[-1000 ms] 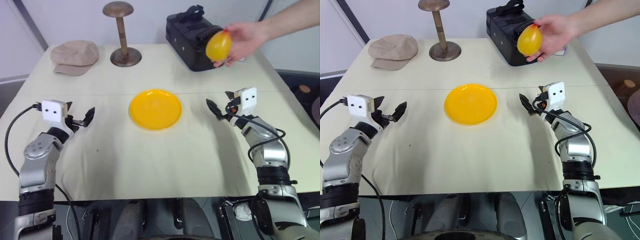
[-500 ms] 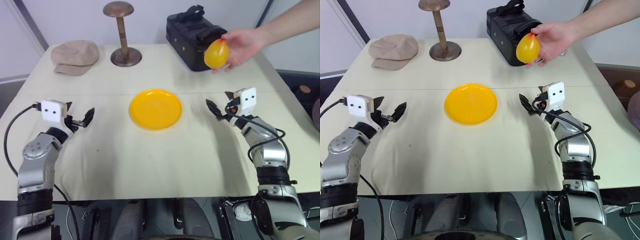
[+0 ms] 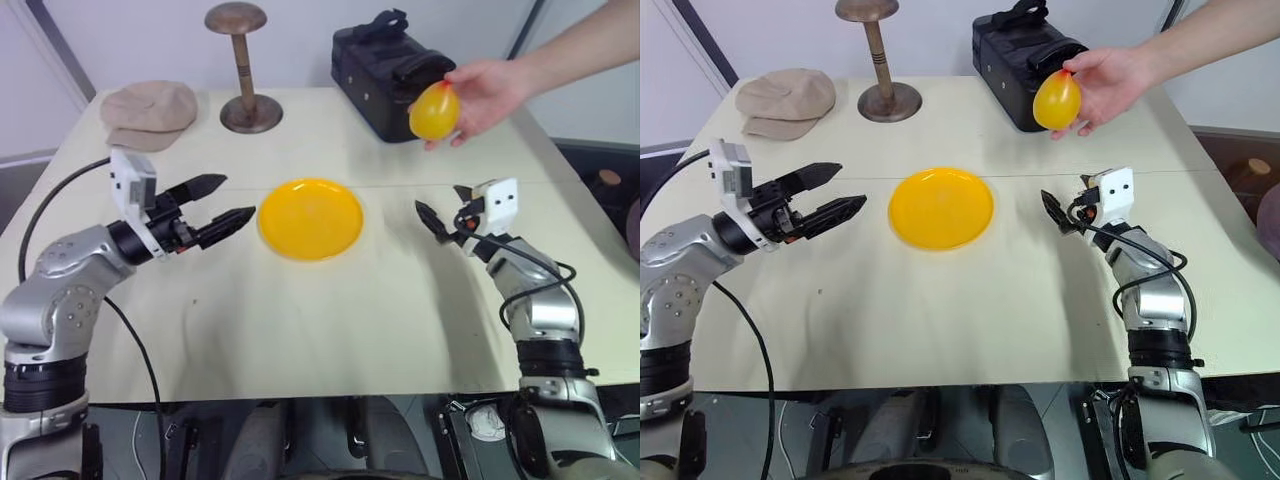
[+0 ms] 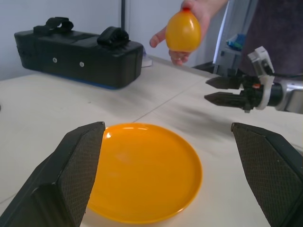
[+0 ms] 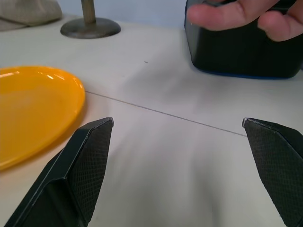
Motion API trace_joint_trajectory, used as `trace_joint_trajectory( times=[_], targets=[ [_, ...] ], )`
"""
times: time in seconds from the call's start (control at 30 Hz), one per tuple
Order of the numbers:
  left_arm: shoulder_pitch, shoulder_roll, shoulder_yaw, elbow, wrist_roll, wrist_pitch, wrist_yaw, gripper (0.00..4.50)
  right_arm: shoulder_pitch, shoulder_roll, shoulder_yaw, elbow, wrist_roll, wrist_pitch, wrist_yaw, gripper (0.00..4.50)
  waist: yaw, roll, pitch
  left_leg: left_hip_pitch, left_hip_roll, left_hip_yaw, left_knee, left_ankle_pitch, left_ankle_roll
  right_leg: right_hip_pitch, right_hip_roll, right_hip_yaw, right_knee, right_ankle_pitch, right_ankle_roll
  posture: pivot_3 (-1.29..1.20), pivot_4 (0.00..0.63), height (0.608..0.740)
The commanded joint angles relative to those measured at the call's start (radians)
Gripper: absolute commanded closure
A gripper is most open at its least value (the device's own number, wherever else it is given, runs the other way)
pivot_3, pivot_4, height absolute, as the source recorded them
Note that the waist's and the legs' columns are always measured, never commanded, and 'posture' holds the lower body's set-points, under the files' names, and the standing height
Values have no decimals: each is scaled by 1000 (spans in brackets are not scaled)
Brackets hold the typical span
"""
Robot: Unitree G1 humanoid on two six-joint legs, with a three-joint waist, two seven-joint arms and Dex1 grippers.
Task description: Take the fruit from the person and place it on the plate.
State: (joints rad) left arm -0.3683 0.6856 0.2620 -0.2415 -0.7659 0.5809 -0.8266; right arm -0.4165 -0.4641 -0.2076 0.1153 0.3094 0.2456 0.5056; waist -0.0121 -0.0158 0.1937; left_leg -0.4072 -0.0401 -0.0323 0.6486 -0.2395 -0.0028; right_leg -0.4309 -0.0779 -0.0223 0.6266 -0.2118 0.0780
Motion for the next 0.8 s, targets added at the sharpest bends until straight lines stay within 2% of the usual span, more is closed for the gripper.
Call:
trace_joint_trajectory(
  times=[0.03,0.43,0.8],
  targets=[
    [-39,2,-6,3,7,-11,-7,36,-54,-63,-45,-138,32,39,-3,0,0,0,0,0,0,0,0,0,0,0,0,0,0,0,0,0,150,740],
    [-59,-20,-23,42,48,-44,-14,36,-230,-32,0,-17,8,17,-26,0,1,0,0,0,0,0,0,0,0,0,0,0,-1,0,0,0,150,740],
    [0,-36,-2,-8,61,-59,33,36,-387,-19,31,258,-37,-85,8,0,-1,0,0,0,0,0,-1,0,0,0,0,0,-1,0,0,0,150,740]
  ],
)
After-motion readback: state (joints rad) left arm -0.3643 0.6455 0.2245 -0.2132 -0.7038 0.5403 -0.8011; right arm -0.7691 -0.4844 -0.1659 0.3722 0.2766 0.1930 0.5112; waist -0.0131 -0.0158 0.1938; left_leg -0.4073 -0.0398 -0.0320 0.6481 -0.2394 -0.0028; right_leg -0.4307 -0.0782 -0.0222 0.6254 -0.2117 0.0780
